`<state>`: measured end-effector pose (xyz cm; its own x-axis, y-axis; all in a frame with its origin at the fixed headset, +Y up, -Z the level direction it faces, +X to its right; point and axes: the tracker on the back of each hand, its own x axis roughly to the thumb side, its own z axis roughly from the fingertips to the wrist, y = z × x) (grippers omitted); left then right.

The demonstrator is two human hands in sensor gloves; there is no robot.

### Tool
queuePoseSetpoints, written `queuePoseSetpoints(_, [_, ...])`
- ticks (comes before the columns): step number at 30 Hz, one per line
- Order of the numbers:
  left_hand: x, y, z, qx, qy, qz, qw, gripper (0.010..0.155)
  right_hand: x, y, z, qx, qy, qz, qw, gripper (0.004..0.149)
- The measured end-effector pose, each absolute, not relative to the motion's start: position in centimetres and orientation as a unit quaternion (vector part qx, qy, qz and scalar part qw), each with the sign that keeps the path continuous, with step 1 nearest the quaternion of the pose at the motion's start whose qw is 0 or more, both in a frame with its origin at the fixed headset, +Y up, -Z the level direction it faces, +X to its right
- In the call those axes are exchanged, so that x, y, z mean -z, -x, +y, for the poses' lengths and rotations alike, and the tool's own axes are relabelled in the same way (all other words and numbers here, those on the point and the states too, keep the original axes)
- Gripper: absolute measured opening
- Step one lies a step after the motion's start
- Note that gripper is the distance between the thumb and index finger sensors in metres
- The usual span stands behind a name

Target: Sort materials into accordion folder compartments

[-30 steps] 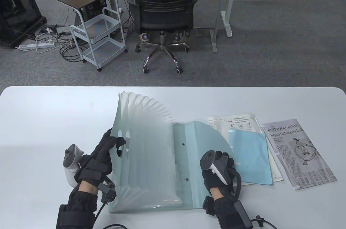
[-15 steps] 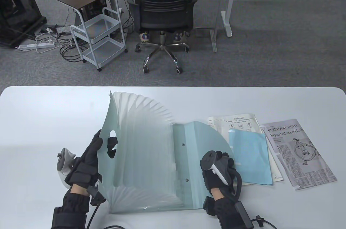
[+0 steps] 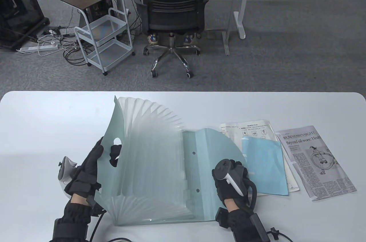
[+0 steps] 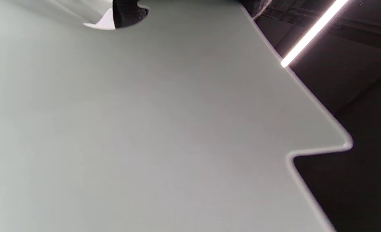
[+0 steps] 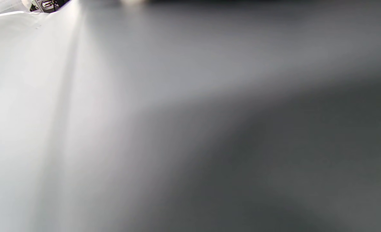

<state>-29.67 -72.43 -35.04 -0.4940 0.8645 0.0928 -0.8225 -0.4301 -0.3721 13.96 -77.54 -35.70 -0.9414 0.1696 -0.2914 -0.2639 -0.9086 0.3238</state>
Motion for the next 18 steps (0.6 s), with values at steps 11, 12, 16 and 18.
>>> queuePoseSetpoints(11, [35.0, 29.2, -72.3, -0.841, 0.064, -0.192, 0.502, 0.072, 35.7, -14.3, -76.7, -0.968, 0.127, 0.172, 0.129, 0.073])
queuePoseSetpoints(12, [35.1, 29.0, -72.3, -0.842, 0.067, -0.194, 0.499, 0.071, 35.6, -14.4, -76.5, -0.968, 0.128, 0.167, 0.134, 0.072])
queuePoseSetpoints(16, [35.1, 28.8, -72.3, -0.841, 0.071, -0.196, 0.5, 0.071, 35.5, -14.8, -75.6, -0.968, 0.132, 0.139, 0.163, 0.071])
queuePoseSetpoints(18, [35.0, 28.7, -72.2, -0.84, 0.071, -0.195, 0.501, 0.071, 35.4, -14.8, -75.2, -0.968, 0.132, 0.132, 0.169, 0.071])
